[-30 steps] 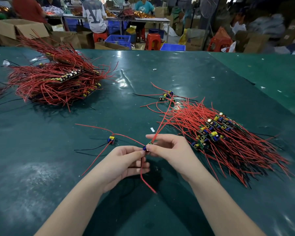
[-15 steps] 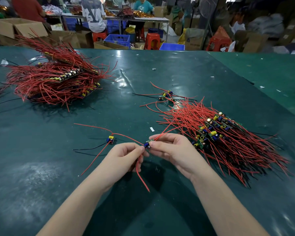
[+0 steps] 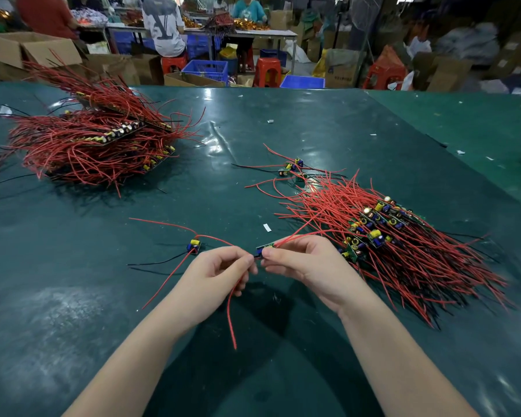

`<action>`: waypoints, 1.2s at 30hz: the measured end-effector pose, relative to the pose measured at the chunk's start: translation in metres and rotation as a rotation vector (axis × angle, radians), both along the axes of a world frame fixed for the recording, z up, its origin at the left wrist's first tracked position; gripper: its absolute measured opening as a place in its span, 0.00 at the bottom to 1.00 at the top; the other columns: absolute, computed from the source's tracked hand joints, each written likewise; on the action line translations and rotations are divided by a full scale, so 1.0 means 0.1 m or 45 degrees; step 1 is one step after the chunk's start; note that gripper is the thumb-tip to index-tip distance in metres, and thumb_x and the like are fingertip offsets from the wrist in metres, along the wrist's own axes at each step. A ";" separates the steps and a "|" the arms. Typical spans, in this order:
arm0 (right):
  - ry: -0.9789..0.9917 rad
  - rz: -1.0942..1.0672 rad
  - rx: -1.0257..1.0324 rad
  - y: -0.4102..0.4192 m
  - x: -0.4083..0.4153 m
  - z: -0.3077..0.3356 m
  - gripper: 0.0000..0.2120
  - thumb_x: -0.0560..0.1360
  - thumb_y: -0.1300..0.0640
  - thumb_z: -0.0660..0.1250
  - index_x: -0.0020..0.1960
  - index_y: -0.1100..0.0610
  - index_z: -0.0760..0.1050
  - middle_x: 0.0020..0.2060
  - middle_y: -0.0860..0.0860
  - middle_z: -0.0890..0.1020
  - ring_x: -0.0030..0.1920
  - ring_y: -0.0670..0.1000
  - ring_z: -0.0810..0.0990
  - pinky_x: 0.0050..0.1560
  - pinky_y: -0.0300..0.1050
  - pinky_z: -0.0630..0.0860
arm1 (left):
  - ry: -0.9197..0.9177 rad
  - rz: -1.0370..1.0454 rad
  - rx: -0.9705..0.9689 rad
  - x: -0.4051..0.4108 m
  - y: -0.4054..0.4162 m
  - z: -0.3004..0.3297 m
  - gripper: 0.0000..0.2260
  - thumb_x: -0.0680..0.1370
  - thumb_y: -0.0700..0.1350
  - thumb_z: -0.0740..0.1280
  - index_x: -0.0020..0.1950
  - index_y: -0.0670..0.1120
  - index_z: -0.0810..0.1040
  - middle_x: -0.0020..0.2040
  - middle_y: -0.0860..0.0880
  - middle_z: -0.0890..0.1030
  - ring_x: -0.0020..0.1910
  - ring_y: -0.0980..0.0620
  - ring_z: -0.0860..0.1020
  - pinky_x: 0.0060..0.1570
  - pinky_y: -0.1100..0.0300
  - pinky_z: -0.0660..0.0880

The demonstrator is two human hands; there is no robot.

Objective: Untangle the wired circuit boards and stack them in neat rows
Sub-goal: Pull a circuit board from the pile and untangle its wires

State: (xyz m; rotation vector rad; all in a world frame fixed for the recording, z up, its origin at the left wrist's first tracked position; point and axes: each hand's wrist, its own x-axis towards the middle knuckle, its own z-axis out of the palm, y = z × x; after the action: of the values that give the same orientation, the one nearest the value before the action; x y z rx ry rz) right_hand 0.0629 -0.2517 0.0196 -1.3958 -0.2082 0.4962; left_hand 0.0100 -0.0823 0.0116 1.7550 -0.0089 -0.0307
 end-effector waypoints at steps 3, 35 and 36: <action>-0.020 0.039 0.017 -0.02 0.00 0.02 0.06 0.65 0.58 0.76 0.40 0.60 0.85 0.40 0.58 0.85 0.43 0.52 0.84 0.47 0.42 0.80 | 0.020 -0.023 0.010 -0.01 0.01 0.04 0.12 0.81 0.38 0.61 0.38 0.42 0.79 0.29 0.55 0.77 0.31 0.60 0.74 0.35 0.68 0.73; 0.070 0.152 0.174 0.02 -0.07 0.11 0.05 0.64 0.57 0.74 0.40 0.56 0.85 0.39 0.55 0.86 0.41 0.50 0.85 0.45 0.40 0.80 | 0.037 -0.008 -0.205 -0.05 0.05 0.11 0.11 0.77 0.38 0.66 0.37 0.44 0.82 0.30 0.48 0.79 0.31 0.55 0.76 0.36 0.69 0.74; 0.044 0.144 0.166 0.02 -0.07 0.10 0.06 0.64 0.57 0.75 0.40 0.56 0.85 0.40 0.56 0.86 0.41 0.51 0.85 0.46 0.41 0.80 | 0.047 -0.023 -0.216 -0.05 0.06 0.11 0.09 0.76 0.40 0.67 0.37 0.45 0.83 0.31 0.47 0.80 0.33 0.54 0.77 0.39 0.67 0.75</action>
State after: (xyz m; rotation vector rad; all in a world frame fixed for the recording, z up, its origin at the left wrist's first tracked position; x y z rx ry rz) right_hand 0.0561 -0.2500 0.0301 -1.2517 -0.2873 0.5896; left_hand 0.0047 -0.0762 0.0226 1.5845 -0.0002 -0.0731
